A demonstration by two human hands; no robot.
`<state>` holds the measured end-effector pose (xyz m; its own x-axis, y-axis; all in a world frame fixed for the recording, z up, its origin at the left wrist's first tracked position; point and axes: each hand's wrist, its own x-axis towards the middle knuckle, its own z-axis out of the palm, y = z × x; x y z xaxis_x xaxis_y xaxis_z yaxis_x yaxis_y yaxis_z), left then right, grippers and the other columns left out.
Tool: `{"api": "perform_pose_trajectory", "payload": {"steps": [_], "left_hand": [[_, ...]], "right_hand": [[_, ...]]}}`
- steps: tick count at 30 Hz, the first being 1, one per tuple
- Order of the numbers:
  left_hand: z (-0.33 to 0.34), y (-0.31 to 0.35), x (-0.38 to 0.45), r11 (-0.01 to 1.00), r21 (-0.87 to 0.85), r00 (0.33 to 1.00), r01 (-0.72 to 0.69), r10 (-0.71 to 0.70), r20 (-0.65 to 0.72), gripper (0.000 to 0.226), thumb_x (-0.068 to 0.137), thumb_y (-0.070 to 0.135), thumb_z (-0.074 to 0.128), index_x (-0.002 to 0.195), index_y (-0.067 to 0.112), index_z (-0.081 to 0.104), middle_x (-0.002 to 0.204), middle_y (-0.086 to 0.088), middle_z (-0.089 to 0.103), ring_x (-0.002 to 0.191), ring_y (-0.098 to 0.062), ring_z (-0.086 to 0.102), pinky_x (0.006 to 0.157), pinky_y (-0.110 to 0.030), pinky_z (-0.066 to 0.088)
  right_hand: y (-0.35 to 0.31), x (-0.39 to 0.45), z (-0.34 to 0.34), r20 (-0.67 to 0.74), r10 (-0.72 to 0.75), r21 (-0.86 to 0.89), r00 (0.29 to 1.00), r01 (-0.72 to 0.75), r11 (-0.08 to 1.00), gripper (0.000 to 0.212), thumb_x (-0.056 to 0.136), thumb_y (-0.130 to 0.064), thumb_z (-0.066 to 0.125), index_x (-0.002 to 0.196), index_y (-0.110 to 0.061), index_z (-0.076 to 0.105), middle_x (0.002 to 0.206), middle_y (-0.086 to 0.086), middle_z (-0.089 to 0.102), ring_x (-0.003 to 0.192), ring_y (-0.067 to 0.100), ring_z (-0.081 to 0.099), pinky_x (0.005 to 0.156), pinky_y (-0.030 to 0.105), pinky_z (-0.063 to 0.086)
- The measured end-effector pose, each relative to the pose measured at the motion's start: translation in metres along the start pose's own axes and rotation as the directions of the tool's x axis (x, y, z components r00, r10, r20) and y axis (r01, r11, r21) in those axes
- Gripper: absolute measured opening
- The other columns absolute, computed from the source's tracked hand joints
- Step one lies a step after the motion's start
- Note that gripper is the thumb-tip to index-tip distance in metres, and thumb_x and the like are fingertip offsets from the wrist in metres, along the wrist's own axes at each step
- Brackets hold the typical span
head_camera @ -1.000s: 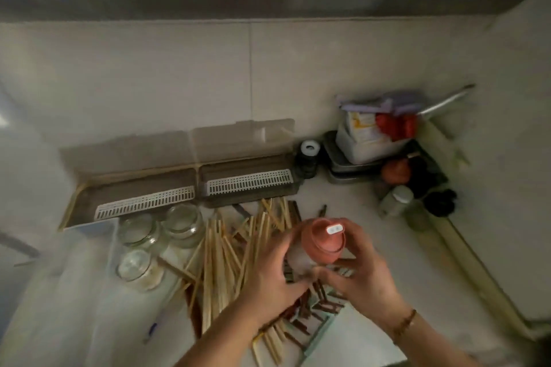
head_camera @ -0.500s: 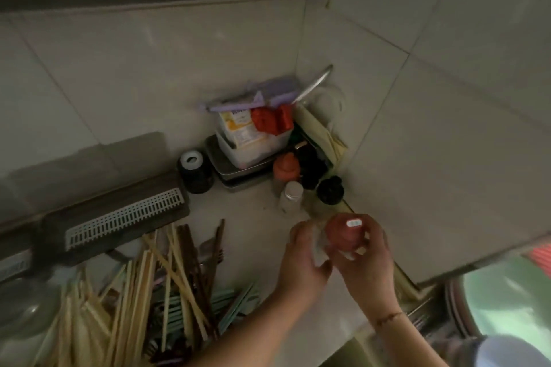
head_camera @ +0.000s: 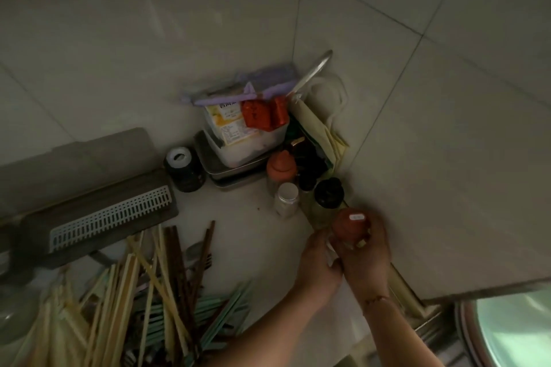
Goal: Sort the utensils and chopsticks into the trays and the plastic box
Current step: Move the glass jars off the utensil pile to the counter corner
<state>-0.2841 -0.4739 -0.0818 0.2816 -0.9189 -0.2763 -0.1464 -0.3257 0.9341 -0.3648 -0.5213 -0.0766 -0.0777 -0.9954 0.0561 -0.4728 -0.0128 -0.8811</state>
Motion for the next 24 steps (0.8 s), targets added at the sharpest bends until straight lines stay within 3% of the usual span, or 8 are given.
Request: {"api": "perform_pose_trajectory", "payload": {"steps": [5, 9, 13, 15, 17, 19, 21, 24], "left_hand": [[-0.004, 0.002, 0.003, 1.000, -0.004, 0.999, 0.001, -0.001, 0.041, 0.052, 0.082, 0.003, 0.057, 0.131, 0.021, 0.050, 0.129, 0.002, 0.056, 0.119, -0.010, 0.053, 0.104, -0.030, 0.042], [-0.013, 0.004, -0.003, 0.996, 0.092, 0.999, -0.019, 0.015, 0.044, 0.056, 0.082, 0.006, 0.058, 0.134, 0.025, 0.047, 0.129, 0.008, 0.055, 0.117, -0.009, 0.052, 0.094, -0.010, 0.036], [-0.045, 0.011, -0.023, 0.987, 0.132, 0.996, -0.090, 0.086, 0.037, 0.054, 0.088, 0.017, 0.057, 0.141, 0.022, 0.043, 0.141, 0.004, 0.049, 0.127, -0.010, 0.046, 0.106, -0.018, 0.035], [-0.075, 0.012, -0.037, 0.955, 0.234, 0.983, -0.184, 0.174, 0.062, 0.053, 0.091, 0.022, 0.055, 0.143, 0.022, 0.042, 0.147, 0.003, 0.043, 0.133, -0.008, 0.040, 0.112, -0.017, 0.027], [-0.112, 0.010, -0.053, 0.903, 0.341, 0.965, -0.263, 0.252, 0.075, 0.049, 0.093, 0.025, 0.053, 0.141, 0.024, 0.044, 0.149, 0.005, 0.042, 0.135, -0.006, 0.036, 0.109, -0.007, 0.015], [-0.152, 0.006, -0.073, 0.883, 0.391, 0.962, -0.261, 0.272, 0.028, 0.046, 0.094, 0.028, 0.052, 0.140, 0.027, 0.046, 0.148, 0.008, 0.042, 0.135, -0.003, 0.036, 0.108, -0.007, 0.013], [-0.192, 0.000, -0.097, 0.890, 0.400, 0.964, -0.218, 0.261, -0.057, 0.042, 0.095, 0.030, 0.051, 0.137, 0.030, 0.048, 0.145, 0.010, 0.046, 0.133, -0.003, 0.039, 0.108, -0.012, 0.020], [-0.251, -0.012, -0.138, 0.912, 0.378, 0.950, -0.158, 0.245, -0.193, 0.035, 0.094, 0.031, 0.051, 0.129, 0.033, 0.053, 0.132, 0.011, 0.056, 0.117, -0.004, 0.052, 0.101, -0.018, 0.040]], "right_hand": [[-0.001, 0.000, 0.004, -0.004, 0.003, 0.000, 1.000, -0.003, 1.000, 0.071, 0.064, -0.016, 0.084, 0.125, -0.028, 0.049, 0.123, 0.000, 0.056, 0.110, 0.016, 0.057, 0.091, 0.036, 0.051], [-0.002, -0.003, 0.003, -0.002, -0.040, -0.053, 0.999, 0.039, 0.998, 0.078, 0.067, -0.020, 0.084, 0.133, -0.024, 0.044, 0.130, 0.003, 0.052, 0.116, 0.020, 0.053, 0.098, 0.039, 0.047], [-0.010, -0.024, -0.001, -0.138, -0.006, -0.199, 0.990, -0.022, 0.980, 0.096, 0.060, -0.027, 0.089, 0.137, -0.018, 0.034, 0.136, 0.017, 0.039, 0.114, 0.039, 0.048, 0.088, 0.043, 0.046], [-0.020, -0.045, 0.004, -0.265, -0.074, -0.286, 0.961, -0.006, 0.958, 0.088, 0.062, -0.029, 0.088, 0.129, -0.011, 0.035, 0.124, 0.026, 0.038, 0.103, 0.046, 0.048, 0.078, 0.049, 0.048], [-0.035, -0.068, 0.018, -0.306, -0.244, -0.283, 0.920, 0.156, 0.946, 0.066, 0.072, -0.030, 0.081, 0.116, 0.000, 0.041, 0.108, 0.029, 0.045, 0.098, 0.044, 0.047, 0.080, 0.044, 0.041], [-0.057, -0.090, 0.039, -0.218, -0.349, -0.205, 0.912, 0.306, 0.930, 0.054, 0.078, -0.036, 0.066, 0.106, 0.005, 0.047, 0.093, 0.028, 0.050, 0.088, 0.034, 0.045, 0.078, 0.032, 0.031], [-0.084, -0.110, 0.068, -0.076, -0.384, -0.115, 0.920, 0.374, 0.920, 0.042, 0.079, -0.032, 0.068, 0.104, -0.002, 0.051, 0.085, 0.020, 0.049, 0.075, 0.019, 0.038, 0.067, 0.025, 0.027], [-0.123, -0.149, 0.115, 0.180, -0.467, -0.012, 0.866, 0.476, 0.879, 0.028, 0.079, -0.012, 0.072, 0.103, -0.016, 0.057, 0.089, 0.002, 0.051, 0.070, 0.009, 0.043, 0.060, 0.018, 0.038]]}}
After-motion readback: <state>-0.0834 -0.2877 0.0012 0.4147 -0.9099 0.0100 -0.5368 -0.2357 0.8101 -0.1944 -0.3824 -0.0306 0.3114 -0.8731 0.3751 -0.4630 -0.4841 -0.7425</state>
